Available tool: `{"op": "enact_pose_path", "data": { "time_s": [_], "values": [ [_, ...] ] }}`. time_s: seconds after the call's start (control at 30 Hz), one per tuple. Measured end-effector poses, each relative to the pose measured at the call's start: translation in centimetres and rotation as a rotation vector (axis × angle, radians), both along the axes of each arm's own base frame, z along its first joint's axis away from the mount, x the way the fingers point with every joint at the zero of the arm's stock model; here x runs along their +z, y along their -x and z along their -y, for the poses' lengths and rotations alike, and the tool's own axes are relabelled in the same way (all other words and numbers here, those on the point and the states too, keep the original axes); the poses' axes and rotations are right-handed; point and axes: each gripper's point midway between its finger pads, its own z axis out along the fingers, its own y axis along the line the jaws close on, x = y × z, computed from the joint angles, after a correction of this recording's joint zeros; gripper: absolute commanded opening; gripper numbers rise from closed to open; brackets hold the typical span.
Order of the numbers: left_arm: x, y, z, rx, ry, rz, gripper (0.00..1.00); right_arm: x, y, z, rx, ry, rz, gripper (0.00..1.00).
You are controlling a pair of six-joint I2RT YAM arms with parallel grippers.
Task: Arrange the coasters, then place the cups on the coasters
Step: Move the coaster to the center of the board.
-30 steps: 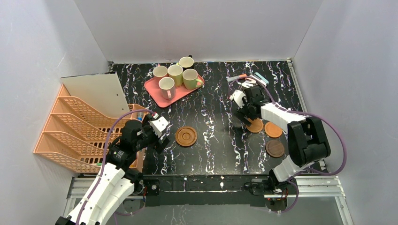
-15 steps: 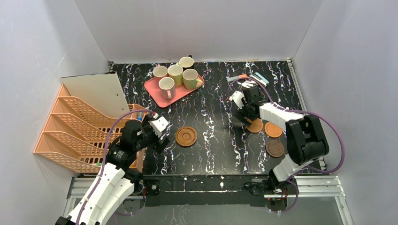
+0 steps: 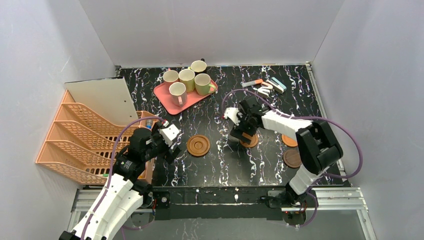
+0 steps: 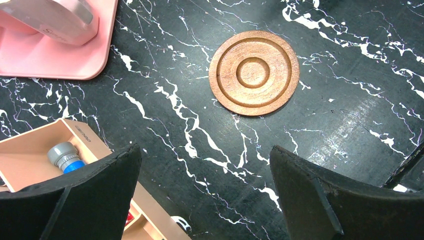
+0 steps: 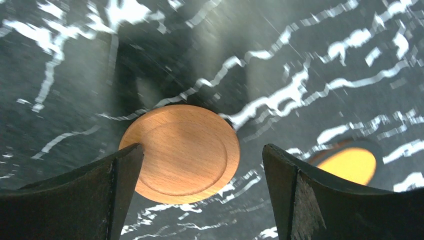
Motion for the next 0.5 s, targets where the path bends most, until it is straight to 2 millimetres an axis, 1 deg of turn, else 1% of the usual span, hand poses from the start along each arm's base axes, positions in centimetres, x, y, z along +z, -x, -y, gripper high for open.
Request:
{"op": "enact_pose_path", "data": {
  "time_s": [0.1, 0.27, 0.4, 0.5],
  "values": [
    [0.0, 0.0, 0.0, 0.0, 0.0, 0.0, 0.98, -0.2, 1.0, -2.5, 0.063, -0.019, -0.049, 0.99],
    [0.0, 0.0, 0.0, -0.001, 0.001, 0.0, 0.98, -0.4, 2.2, -5.6, 0.139, -0.023, -0.073, 0.99],
    [0.0, 0.0, 0.0, -0.001, 0.0, 0.0, 0.98, -0.4, 3.6, -7.2, 0.199, -0.03, -0.088, 0.99],
    [0.0, 0.0, 0.0, -0.001, 0.0, 0.0, 0.98, -0.5, 4.9, -8.1, 0.239, -0.036, -0.109, 0.99]
  ]
}}
